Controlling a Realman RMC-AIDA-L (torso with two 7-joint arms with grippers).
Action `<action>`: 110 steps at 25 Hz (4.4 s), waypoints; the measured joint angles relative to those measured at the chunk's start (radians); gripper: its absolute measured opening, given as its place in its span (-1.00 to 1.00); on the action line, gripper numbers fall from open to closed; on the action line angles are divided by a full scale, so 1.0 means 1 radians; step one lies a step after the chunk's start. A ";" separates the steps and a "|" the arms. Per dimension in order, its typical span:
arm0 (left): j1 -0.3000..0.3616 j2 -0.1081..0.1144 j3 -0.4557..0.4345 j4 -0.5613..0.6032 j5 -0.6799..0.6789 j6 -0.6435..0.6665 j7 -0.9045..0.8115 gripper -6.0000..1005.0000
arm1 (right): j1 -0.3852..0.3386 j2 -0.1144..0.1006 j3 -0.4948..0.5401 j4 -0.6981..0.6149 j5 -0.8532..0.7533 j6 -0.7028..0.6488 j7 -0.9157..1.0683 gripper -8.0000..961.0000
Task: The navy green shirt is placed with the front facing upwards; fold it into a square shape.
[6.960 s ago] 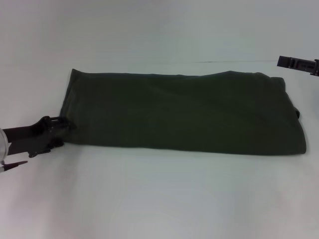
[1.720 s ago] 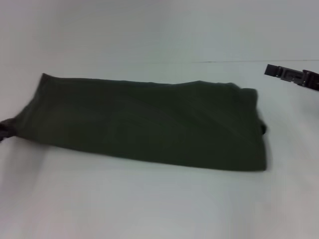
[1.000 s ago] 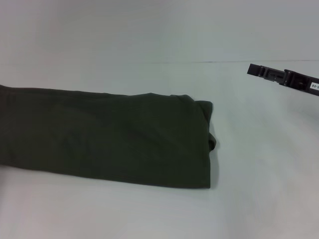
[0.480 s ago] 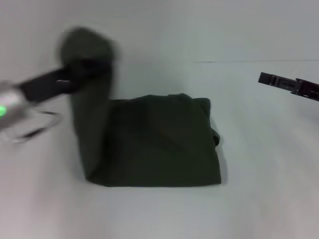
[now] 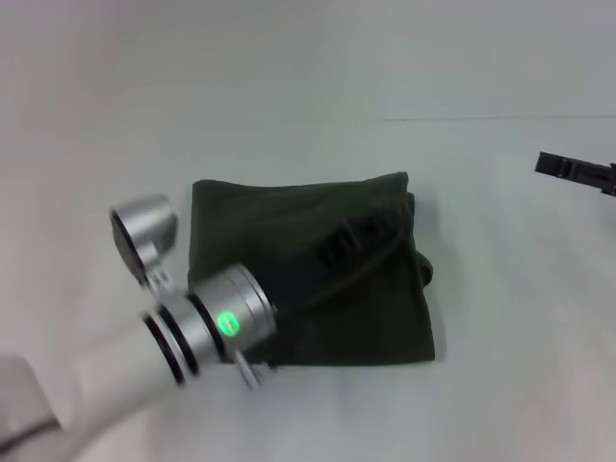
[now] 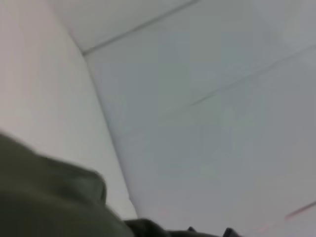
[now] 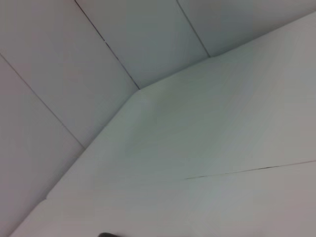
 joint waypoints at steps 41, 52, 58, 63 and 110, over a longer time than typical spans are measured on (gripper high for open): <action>0.422 0.043 0.042 0.762 0.353 0.468 0.209 0.81 | 0.193 -0.021 -0.184 0.206 -0.204 -0.054 0.432 0.93; 0.417 0.046 0.038 0.767 0.379 0.454 0.211 0.81 | 0.198 0.009 -0.180 0.209 -0.198 0.012 0.436 0.92; 0.416 0.042 0.038 0.766 0.379 0.450 0.212 0.81 | 0.213 0.054 -0.186 0.209 -0.198 0.122 0.408 0.92; 0.413 0.043 0.038 0.758 0.379 0.432 0.212 0.81 | 0.223 0.077 -0.187 0.212 -0.196 0.171 0.391 0.92; 0.385 0.040 0.038 0.730 0.371 0.398 0.213 0.81 | 0.217 0.099 -0.186 0.249 -0.186 0.207 0.364 0.76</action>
